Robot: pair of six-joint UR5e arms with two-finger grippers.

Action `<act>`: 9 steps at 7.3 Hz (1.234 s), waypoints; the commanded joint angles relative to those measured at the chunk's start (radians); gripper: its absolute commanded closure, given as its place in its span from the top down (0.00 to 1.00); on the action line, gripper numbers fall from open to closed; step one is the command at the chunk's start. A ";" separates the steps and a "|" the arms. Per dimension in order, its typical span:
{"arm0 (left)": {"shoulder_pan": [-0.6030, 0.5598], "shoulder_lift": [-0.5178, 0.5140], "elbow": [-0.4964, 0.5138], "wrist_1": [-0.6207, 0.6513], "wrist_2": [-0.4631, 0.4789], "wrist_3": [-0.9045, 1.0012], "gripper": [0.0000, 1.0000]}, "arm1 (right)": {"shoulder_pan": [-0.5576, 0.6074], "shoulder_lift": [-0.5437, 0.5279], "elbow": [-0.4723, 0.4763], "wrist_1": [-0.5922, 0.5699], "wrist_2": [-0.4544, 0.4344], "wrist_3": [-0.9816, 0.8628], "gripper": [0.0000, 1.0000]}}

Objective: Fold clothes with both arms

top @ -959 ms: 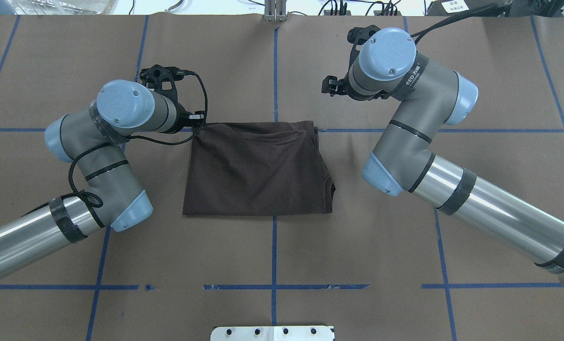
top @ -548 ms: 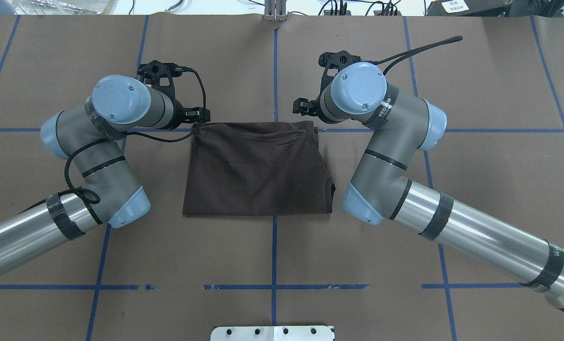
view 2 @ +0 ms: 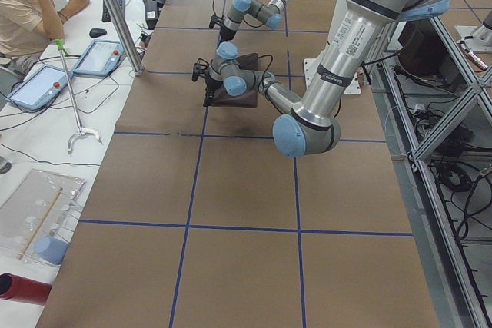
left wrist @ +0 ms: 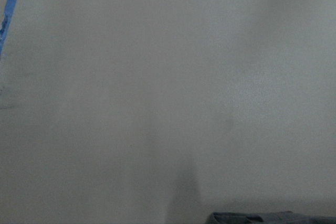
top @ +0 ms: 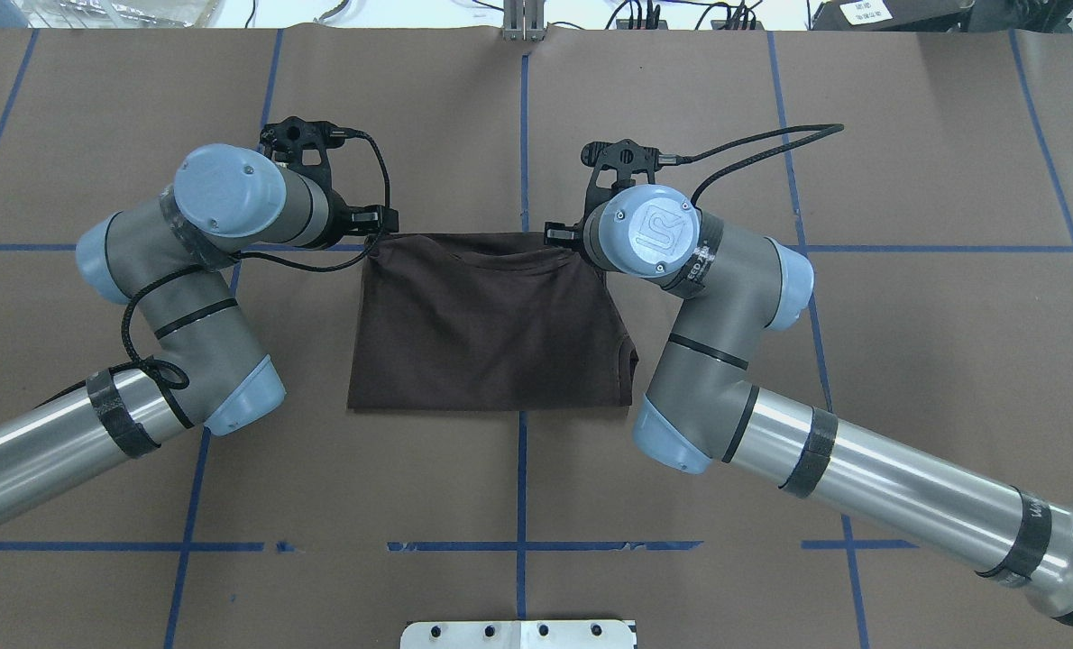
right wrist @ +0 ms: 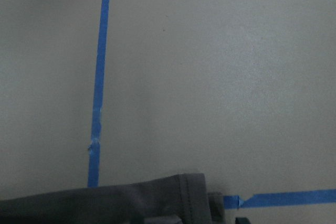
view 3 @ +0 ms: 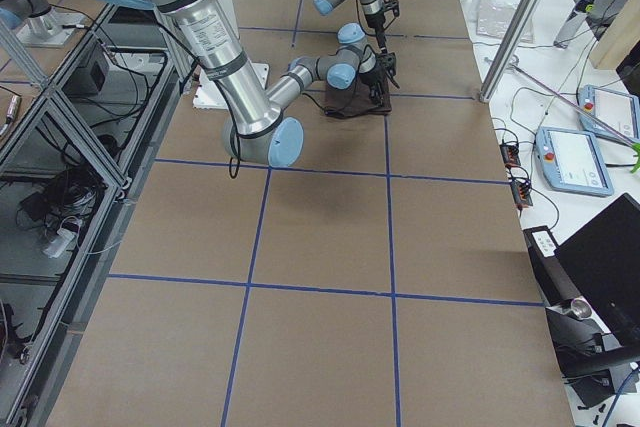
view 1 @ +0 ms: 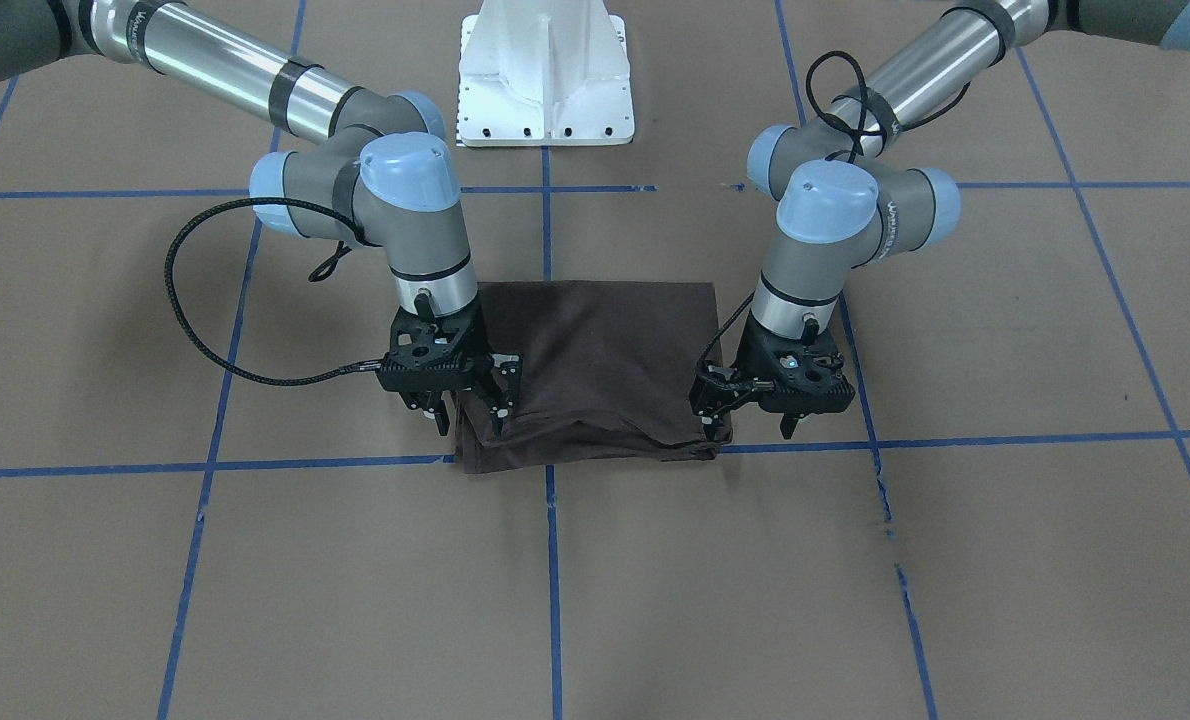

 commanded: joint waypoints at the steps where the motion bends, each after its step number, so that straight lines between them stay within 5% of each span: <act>1: 0.000 0.000 0.000 0.000 0.000 0.000 1.00 | -0.010 0.001 -0.007 0.001 -0.012 0.000 0.62; 9: 0.002 0.000 -0.001 0.000 0.000 0.000 1.00 | -0.033 0.010 -0.048 0.008 -0.045 0.011 0.48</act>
